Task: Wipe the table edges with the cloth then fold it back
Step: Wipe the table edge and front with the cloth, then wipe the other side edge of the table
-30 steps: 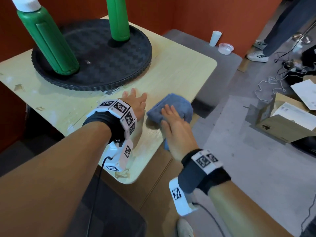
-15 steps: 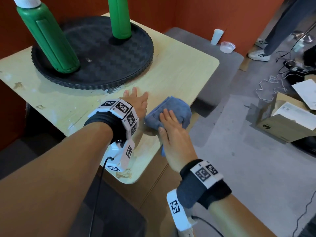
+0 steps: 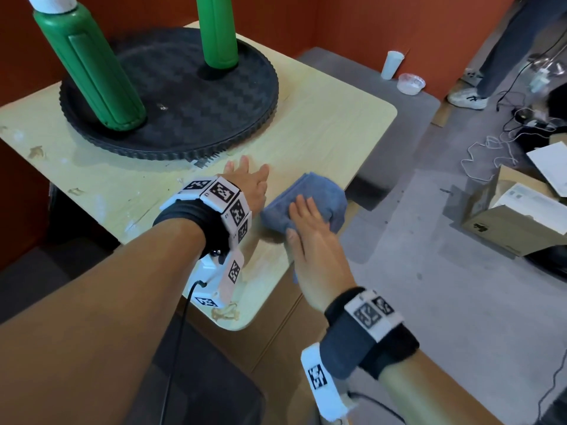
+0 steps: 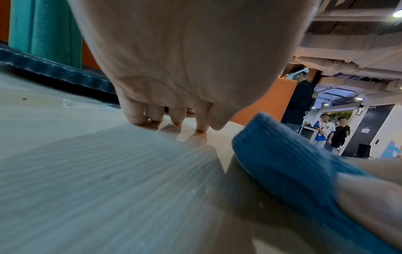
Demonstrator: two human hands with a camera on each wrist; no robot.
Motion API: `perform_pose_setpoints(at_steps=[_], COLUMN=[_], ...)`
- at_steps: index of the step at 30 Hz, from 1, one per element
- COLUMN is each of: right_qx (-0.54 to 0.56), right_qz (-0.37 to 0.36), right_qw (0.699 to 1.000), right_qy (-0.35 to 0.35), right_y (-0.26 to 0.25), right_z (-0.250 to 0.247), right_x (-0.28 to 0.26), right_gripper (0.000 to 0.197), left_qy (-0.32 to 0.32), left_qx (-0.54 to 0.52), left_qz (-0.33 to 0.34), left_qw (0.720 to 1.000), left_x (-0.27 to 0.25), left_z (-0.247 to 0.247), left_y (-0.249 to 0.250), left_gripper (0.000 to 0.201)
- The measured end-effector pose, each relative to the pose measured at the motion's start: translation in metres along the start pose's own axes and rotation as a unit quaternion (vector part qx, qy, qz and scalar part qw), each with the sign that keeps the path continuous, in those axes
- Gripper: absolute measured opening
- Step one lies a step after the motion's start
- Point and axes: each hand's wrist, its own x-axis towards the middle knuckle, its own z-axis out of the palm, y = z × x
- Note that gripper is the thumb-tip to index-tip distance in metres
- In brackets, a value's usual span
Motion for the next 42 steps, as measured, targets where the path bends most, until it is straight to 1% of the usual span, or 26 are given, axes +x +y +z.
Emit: perform_pose_setpoints(at_steps=[1, 2, 4, 6, 8, 10, 11, 13, 15, 16, 18, 20, 21, 22, 24, 25, 26, 27, 28, 30, 32, 35, 38, 42], right_qx=[0.008, 0.022, 0.032, -0.004, -0.014, 0.012, 0.019, 0.018, 0.009, 0.012, 0.035, 0.081, 0.105, 0.115, 0.093, 0.075, 0.052, 0.021, -0.015, -0.057, -0.063, -0.054, -0.074, -0.085], right_qz=[-0.005, -0.004, 0.012, 0.012, -0.014, -0.028, -0.022, 0.011, 0.024, 0.016, -0.003, 0.001, 0.005, 0.007, 0.016, 0.023, 0.03, 0.029, 0.019, -0.021, -0.056, -0.089, -0.114, -0.118], right_qw=[1.0, 1.0, 0.999, 1.0, 1.0, 0.999, 0.999, 1.0, 0.999, 1.0, 0.999, 0.995, 0.994, 0.993, 0.993, 0.992, 0.993, 0.995, 0.998, 0.998, 0.996, 0.992, 0.986, 0.983], right_qy=[-0.017, -0.019, 0.009, 0.017, -0.01, -0.035, -0.025, 0.011, 0.02, 0.008, -0.034, -0.051, -0.04, -0.01, 0.069, 0.096, 0.105, 0.092, 0.062, 0.005, -0.031, -0.068, -0.1, -0.108], right_y=[0.002, 0.005, 0.006, -0.002, -0.006, 0.002, 0.007, 0.007, -0.005, -0.01, -0.015, -0.015, -0.012, -0.009, 0.006, 0.016, 0.026, 0.035, 0.044, 0.058, 0.066, 0.072, 0.076, 0.079], right_z=[0.001, -0.002, -0.007, -0.003, 0.003, -0.001, -0.003, -0.005, 0.0, 0.003, -0.004, -0.029, -0.042, -0.055, -0.076, -0.085, -0.091, -0.097, -0.101, -0.103, -0.102, -0.097, -0.091, -0.09], right_x=[-0.005, -0.005, 0.004, 0.003, -0.009, -0.014, -0.009, 0.004, 0.003, -0.002, -0.017, -0.02, -0.015, -0.008, 0.012, 0.025, 0.039, 0.052, 0.065, 0.086, 0.097, 0.104, 0.104, 0.103], right_gripper=[0.048, 0.048, 0.047, 0.047, 0.048, 0.048, 0.048, 0.048, 0.05, 0.051, 0.053, 0.045, 0.038, 0.033, 0.029, 0.026, 0.025, 0.028, 0.033, 0.04, 0.044, 0.046, 0.048, 0.052], left_qy=[0.003, 0.0, -0.001, -0.002, 0.001, -0.001, 0.001, 0.001, 0.004, 0.01, 0.024, 0.051, 0.072, 0.094, 0.143, 0.163, 0.175, 0.178, 0.171, 0.141, 0.106, 0.122, 0.134, 0.141], left_qx=[-0.004, 0.002, 0.023, 0.034, 0.035, 0.023, 0.01, -0.003, -0.002, -0.009, -0.059, -0.091, -0.088, -0.075, -0.056, -0.056, -0.057, -0.059, -0.066, -0.094, -0.116, -0.107, -0.091, -0.076], left_qz=[0.001, 0.002, 0.001, 0.004, 0.007, 0.006, 0.003, -0.001, 0.003, 0.002, -0.014, -0.022, -0.02, -0.011, 0.017, 0.029, 0.038, 0.041, 0.036, -0.004, -0.051, -0.067, -0.071, -0.08], left_qw=[1.0, 1.0, 1.0, 0.999, 0.999, 1.0, 1.0, 1.0, 1.0, 1.0, 0.998, 0.994, 0.993, 0.993, 0.988, 0.985, 0.982, 0.981, 0.982, 0.986, 0.986, 0.984, 0.984, 0.984], left_x=[0.0, 0.0, -0.001, -0.003, 0.0, 0.001, 0.001, 0.001, 0.005, 0.009, 0.014, 0.018, 0.018, 0.017, 0.009, 0.003, -0.003, -0.007, -0.009, -0.007, -0.003, 0.002, 0.005, 0.01], left_z=[0.001, 0.0, -0.002, -0.002, 0.001, 0.002, 0.001, 0.0, 0.003, 0.006, 0.008, 0.011, 0.012, 0.012, 0.009, 0.007, 0.006, 0.007, 0.011, 0.026, 0.046, 0.065, 0.068, 0.067], left_y=[0.0, 0.001, 0.003, 0.005, 0.003, 0.001, 0.001, 0.003, 0.002, 0.001, -0.002, -0.003, -0.001, 0.003, 0.021, 0.035, 0.051, 0.068, 0.084, 0.107, 0.116, 0.119, 0.117, 0.114], left_gripper=[0.048, 0.047, 0.047, 0.047, 0.047, 0.048, 0.048, 0.049, 0.048, 0.048, 0.049, 0.051, 0.052, 0.054, 0.059, 0.06, 0.061, 0.06, 0.058, 0.06, 0.063, 0.061, 0.062, 0.064])
